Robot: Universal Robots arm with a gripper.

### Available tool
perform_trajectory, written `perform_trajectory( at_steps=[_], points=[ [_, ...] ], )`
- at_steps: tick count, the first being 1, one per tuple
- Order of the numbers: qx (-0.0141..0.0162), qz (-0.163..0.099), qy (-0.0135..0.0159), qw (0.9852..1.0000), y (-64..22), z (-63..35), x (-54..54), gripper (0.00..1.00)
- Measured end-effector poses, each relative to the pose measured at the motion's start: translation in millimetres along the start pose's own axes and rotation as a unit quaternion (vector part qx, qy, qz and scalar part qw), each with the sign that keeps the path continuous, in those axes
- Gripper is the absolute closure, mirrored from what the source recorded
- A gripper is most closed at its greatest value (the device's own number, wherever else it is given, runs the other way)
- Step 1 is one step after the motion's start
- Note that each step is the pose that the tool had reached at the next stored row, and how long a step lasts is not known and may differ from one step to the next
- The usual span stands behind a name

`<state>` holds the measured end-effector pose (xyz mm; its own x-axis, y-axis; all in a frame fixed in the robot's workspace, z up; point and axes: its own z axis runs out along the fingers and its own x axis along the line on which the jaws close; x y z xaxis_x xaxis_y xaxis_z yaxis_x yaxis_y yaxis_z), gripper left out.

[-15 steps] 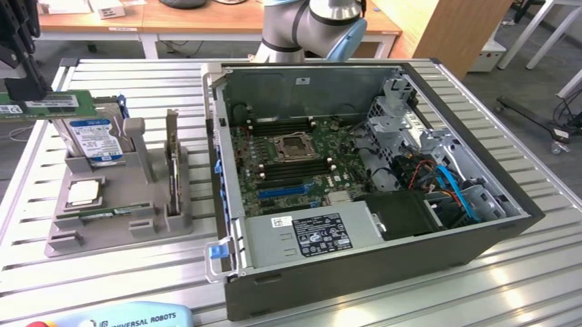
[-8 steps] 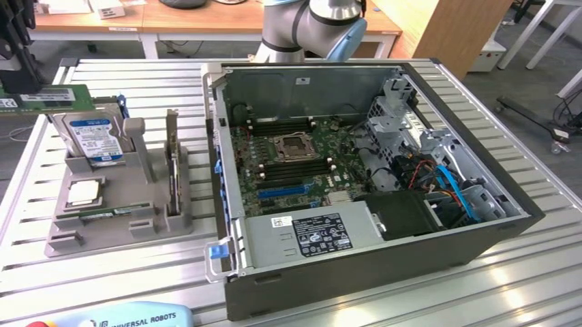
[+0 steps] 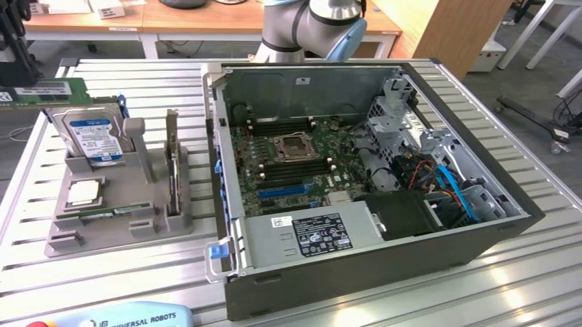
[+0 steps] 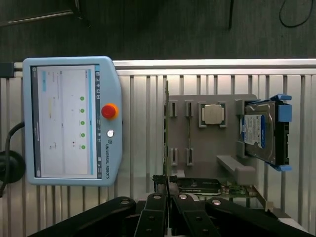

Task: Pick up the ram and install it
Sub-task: 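Pick up the ram and move it above insertion slot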

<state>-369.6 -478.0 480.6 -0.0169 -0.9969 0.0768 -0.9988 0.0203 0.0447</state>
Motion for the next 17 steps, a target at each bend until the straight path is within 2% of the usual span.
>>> perform_trajectory(
  at_steps=[17],
  points=[
    [0.0001,0.0,0.0078,1.0,1.0,-20.3,0.9,0.88]
  ],
)
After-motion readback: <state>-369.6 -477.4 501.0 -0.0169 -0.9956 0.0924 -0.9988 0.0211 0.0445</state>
